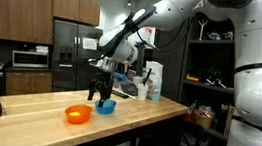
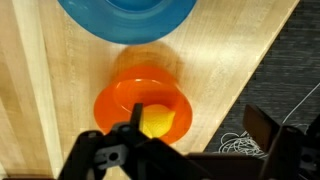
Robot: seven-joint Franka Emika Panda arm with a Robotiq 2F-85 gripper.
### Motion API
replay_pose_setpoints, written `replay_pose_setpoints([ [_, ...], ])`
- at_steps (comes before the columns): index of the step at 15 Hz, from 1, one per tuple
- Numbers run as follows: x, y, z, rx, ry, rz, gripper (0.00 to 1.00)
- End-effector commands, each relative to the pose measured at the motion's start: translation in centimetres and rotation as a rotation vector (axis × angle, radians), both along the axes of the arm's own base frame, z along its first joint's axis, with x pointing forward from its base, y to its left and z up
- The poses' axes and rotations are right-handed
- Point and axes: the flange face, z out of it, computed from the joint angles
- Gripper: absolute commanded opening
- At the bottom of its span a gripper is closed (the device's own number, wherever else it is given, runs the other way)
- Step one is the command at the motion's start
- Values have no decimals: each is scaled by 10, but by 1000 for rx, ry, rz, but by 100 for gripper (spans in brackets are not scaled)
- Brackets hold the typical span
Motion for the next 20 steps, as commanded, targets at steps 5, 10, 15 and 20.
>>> replay_pose_setpoints([
  [5, -2, 8, -7, 60, 45, 127, 100],
  [10, 3, 9, -26, 65, 59, 202, 100],
  [15, 11, 17, -43, 86, 39, 303, 100],
  [20, 21, 23, -55, 81, 31, 341, 68],
])
